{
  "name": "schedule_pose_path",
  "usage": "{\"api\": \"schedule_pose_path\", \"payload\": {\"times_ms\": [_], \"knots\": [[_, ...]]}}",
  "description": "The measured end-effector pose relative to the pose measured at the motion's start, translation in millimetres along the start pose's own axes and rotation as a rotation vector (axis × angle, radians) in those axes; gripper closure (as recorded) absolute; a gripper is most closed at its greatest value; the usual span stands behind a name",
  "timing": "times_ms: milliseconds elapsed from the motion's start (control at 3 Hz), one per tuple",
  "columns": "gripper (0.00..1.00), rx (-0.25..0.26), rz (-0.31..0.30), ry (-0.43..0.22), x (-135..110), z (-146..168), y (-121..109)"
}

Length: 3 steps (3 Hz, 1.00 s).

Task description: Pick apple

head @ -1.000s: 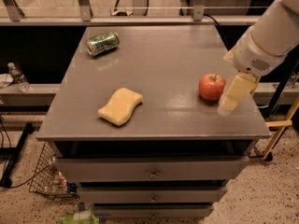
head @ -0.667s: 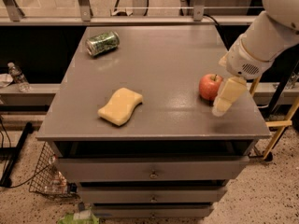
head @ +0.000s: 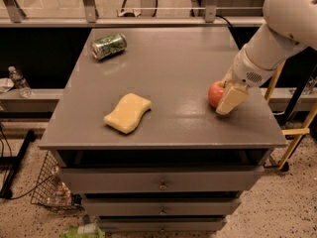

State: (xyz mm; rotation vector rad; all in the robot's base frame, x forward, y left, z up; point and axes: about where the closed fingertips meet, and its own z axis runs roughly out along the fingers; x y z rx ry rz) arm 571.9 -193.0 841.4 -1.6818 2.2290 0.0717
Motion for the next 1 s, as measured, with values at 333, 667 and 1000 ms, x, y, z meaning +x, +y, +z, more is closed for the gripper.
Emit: {"api": "schedule_pose_path", "payload": {"times_ms": [333,667,1000], "knots": [[0.64,0.016,-0.016,-0.025,-8.3,-3.9,-4.8],[0.96,0.095,-0.092,-0.093,-32.9,-40.5,-6.3],[1.00,0.140,-0.142,-0.126,-47.3,-64.6,-4.6]]}}
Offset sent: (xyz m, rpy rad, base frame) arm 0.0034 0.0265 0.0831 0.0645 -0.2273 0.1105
